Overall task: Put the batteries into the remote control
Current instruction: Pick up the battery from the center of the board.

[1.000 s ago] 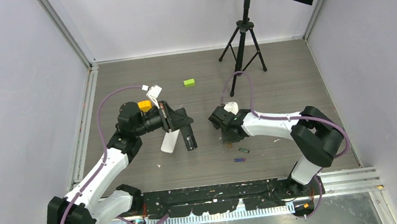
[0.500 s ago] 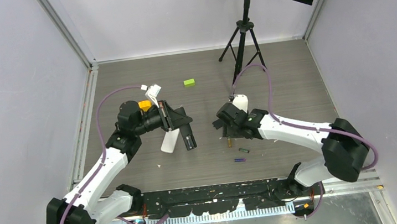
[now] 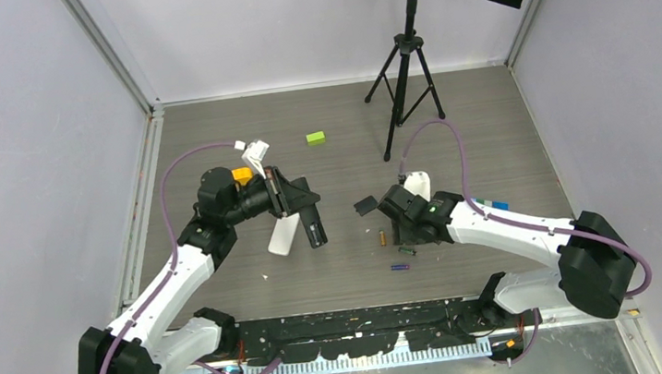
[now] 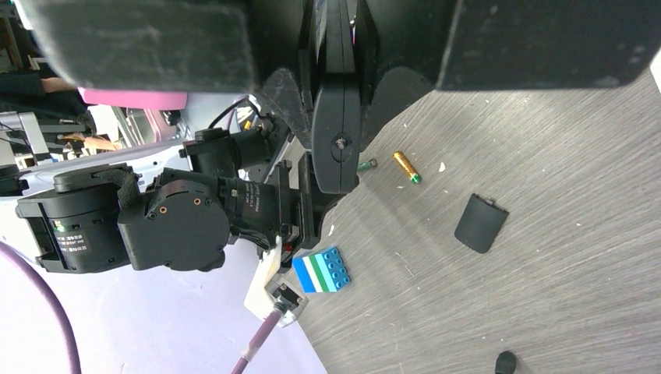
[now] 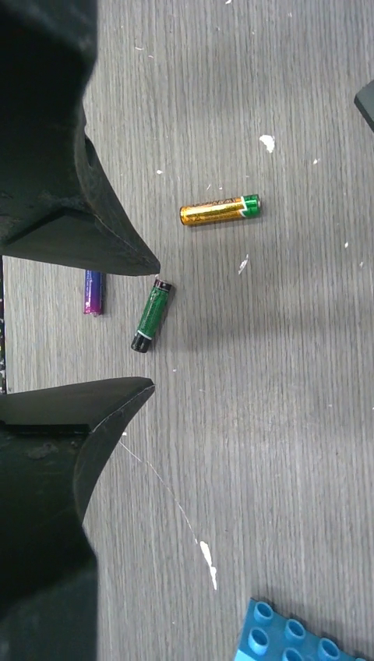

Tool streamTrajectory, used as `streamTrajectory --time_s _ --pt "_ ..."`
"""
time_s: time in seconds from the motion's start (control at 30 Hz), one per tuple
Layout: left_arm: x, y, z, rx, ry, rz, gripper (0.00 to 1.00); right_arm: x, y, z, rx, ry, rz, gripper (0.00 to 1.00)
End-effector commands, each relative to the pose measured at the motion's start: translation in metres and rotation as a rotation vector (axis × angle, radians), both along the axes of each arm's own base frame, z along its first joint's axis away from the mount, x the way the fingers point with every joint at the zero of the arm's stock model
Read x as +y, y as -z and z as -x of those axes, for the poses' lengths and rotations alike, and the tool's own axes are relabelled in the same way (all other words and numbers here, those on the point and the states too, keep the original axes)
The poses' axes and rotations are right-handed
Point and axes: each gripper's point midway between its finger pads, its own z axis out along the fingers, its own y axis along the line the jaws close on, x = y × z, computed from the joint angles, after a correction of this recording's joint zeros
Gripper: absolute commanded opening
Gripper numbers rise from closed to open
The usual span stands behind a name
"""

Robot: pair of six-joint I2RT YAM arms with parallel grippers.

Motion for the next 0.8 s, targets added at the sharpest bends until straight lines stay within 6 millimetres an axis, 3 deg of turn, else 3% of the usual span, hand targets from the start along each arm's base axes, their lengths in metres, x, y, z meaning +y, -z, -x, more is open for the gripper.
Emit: streamTrajectory --time_s 0.0,0.13,0.27,0.77 --pt "0.001 -0.025 -0.012 -0.117 -0.033 0.028 0.0 -0.003 -0.01 -0.008 -0.052 0.09 -0.024 0.55" --pt "0.0 -0.024 -0.015 -0.133 -0.028 0.029 0.0 0.003 -0.003 -0.015 -0.052 -0.006 0.011 0.51" --pt "-0.005 -0.024 -0.019 -0.15 0.006 0.021 0.0 0.016 0.011 -0.009 0.042 -0.149 0.006 0.48" --pt "-0.032 -0.014 -0.04 -0.134 0.157 0.038 0.0 0.011 0.046 0.012 0.278 -0.187 0.005 0.5"
